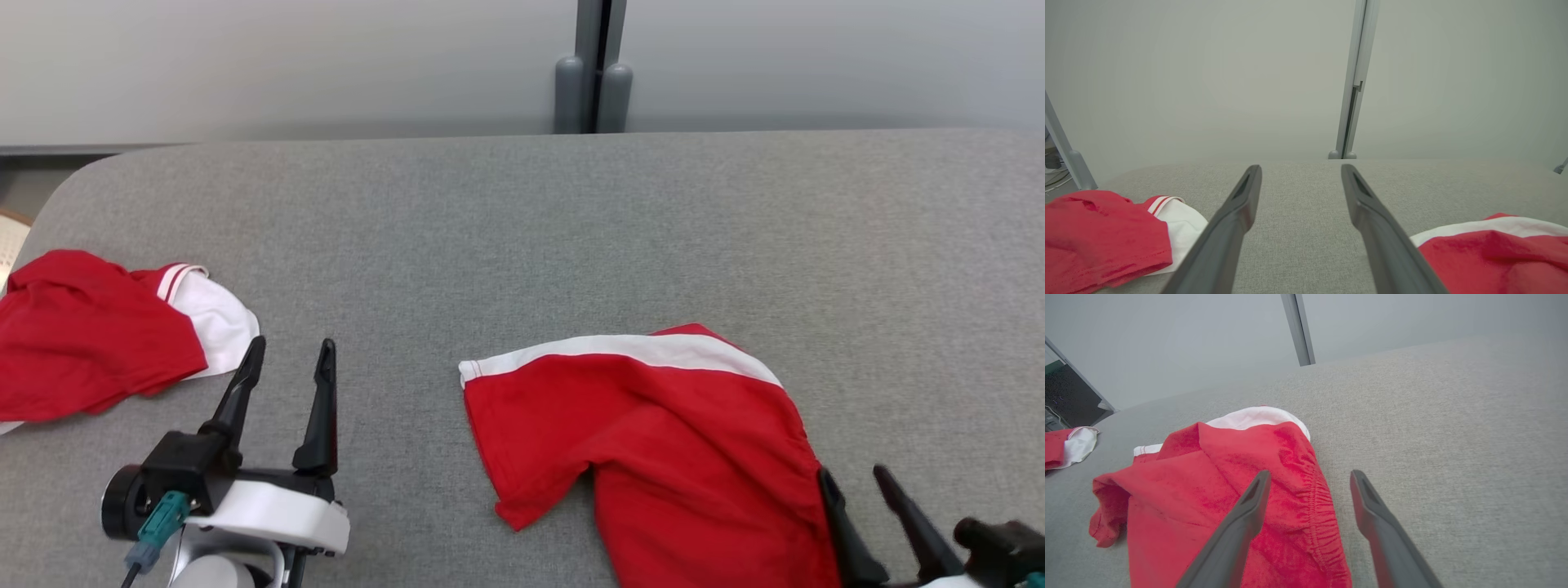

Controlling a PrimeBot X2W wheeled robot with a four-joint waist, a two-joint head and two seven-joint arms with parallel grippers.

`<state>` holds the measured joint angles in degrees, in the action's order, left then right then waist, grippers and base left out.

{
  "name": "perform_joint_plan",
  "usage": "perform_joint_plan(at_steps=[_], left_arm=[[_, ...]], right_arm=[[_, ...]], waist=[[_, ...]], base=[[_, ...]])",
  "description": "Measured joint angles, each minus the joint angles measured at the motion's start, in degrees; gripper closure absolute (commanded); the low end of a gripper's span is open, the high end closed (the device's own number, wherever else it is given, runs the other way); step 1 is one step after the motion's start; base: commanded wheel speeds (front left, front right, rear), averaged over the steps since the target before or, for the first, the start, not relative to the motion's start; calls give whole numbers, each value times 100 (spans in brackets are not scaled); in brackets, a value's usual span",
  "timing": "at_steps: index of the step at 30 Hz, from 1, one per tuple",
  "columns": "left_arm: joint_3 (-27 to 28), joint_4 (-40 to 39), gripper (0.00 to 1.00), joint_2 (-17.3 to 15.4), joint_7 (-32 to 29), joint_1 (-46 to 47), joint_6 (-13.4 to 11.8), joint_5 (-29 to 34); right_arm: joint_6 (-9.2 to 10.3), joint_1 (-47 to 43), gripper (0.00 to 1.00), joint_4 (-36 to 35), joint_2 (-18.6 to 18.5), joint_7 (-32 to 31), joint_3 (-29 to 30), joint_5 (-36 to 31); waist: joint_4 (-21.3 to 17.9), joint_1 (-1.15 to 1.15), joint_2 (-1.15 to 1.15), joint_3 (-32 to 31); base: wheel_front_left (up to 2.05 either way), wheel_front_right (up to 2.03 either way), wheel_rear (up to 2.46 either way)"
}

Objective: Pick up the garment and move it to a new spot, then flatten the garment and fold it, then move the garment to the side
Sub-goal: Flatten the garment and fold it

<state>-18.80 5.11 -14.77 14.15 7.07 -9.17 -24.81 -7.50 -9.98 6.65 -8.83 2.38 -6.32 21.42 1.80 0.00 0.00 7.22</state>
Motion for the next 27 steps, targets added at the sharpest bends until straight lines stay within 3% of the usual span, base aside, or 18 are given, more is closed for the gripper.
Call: perform_joint_plan(at_steps=[7,12,27], left_arm=[[153,-189,0,-111,-1,-433,-205,-52],[125,-296,0,-156,-62,-690,-283,-54],[10,-548,0,-226,-233,-778,-407,-4]], right_arm=[[0,227,0,-1138,-399,-1,282,-27],[0,394,0,-1212,-568,-131,414,-20],[0,416,0,-1156,-567,-231,391,25]], waist=[[-230,0,0,-279],[-299,0,0,-457],[-246,0,0,-425]], base=[[0,0,0],[0,0,0],[0,0,0]])
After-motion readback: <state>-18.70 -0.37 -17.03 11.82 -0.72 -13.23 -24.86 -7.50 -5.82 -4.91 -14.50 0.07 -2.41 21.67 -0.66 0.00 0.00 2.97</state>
